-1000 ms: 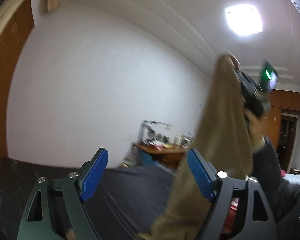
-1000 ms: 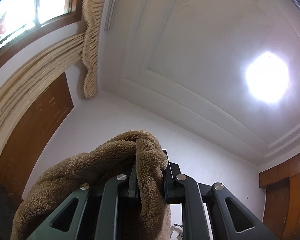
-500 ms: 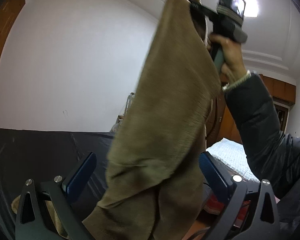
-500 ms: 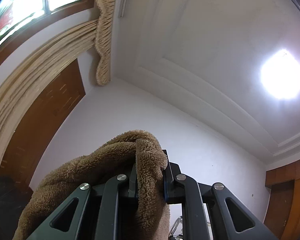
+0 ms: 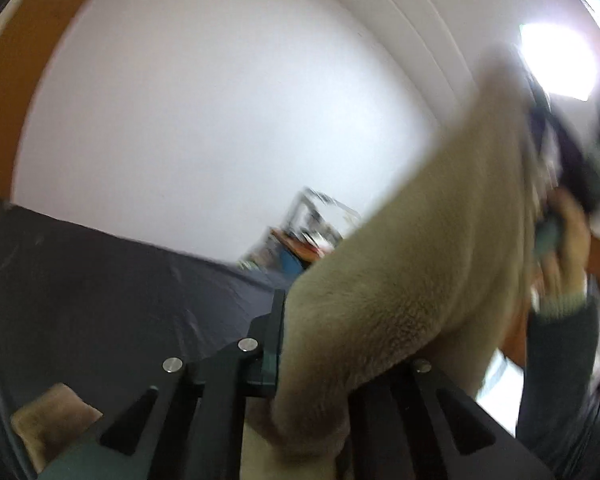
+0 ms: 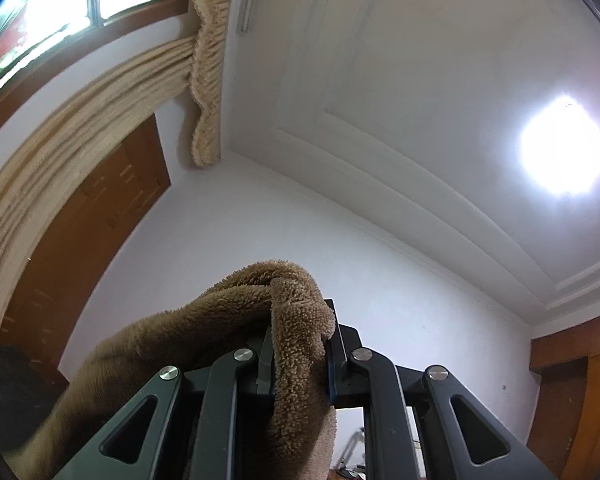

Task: Fold clothes
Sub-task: 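Hold the blanket up by two corners with both grippers, letting it hang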

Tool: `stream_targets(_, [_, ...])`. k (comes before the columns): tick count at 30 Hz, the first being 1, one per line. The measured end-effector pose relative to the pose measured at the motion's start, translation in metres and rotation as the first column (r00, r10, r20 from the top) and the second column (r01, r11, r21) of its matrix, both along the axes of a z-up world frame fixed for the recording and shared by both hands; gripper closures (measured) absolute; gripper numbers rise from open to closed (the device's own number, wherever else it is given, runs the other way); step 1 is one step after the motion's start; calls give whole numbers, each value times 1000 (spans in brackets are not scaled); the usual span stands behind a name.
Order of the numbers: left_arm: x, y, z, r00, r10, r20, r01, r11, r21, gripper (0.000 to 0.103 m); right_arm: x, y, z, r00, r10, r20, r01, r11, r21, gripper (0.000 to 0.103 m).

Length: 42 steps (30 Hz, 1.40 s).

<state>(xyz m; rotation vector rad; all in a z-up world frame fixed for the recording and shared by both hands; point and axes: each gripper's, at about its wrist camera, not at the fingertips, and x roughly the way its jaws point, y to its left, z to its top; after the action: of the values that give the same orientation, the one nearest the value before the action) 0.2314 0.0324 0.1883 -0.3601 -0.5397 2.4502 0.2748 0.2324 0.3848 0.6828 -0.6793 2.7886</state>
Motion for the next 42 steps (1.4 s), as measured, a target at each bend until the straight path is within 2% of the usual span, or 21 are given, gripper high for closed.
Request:
stream_targets(3, [14,-40,45,986,134,-97,-128,990,60,93,-2,17,-7,1000,-30,8,30,999,-27,86])
stream_targets(5, [37,-55,80,960,205,-192,-191,978,86,93,-2,26,-11,999,-36,2,36,998,-48,86])
stream_targets(7, [63,-61,115,922,263,-284,-245,964,99,93,1,30,-14,999,-31,-16,30,997,-67,86])
stream_targets(11, [116,-59,173,825,356,-439,-340,933,118,93,17,32,-10,996,-19,-84,12,996,-84,86])
stream_targets(15, [171,-66,213,711,407,-574,-408,903,135,93,37,31,-3,989,-1,-151,-12,996,-87,86])
stream_targets(17, [193,-65,224,660,418,-625,-431,891,140,93,47,31,0,983,9,-184,-25,996,-87,86])
stream_targets(21, [227,-67,243,577,418,-702,-461,876,143,93,65,29,3,969,19,-246,-42,995,-89,86])
stream_targets(23, [225,-67,242,534,429,-729,-502,854,135,90,67,25,3,967,14,-253,-33,997,-73,86])
stream_targets(25, [218,-69,243,496,436,-751,-545,829,122,90,60,19,2,975,13,-223,-24,999,-48,86])
stream_targets(26, [214,-70,246,498,438,-749,-559,822,109,90,56,17,1,979,17,-201,-25,999,-38,86])
stream_targets(28, [219,-70,250,519,445,-730,-573,814,89,90,47,12,-1,988,28,-152,-32,999,-21,86])
stream_targets(30, [223,-69,253,536,450,-714,-585,808,70,90,45,10,-6,988,34,-152,-38,999,-20,86])
stream_targets(32, [221,-68,253,536,442,-719,-589,806,57,90,49,9,-11,983,40,-181,-47,998,-35,86])
stream_targets(36, [218,-67,251,536,427,-728,-595,803,33,90,33,2,-10,992,35,-117,-37,999,-13,86])
stream_targets(39, [215,-66,250,536,416,-734,-600,800,14,87,45,19,-4,982,58,-177,-77,992,-99,86])
stream_targets(40, [217,-64,249,532,415,-738,-603,798,13,87,48,21,-1,981,61,-185,-82,991,-109,86])
stream_targets(42, [228,-62,248,494,424,-759,-619,785,35,87,54,15,-1,975,33,-218,-52,995,-82,86])
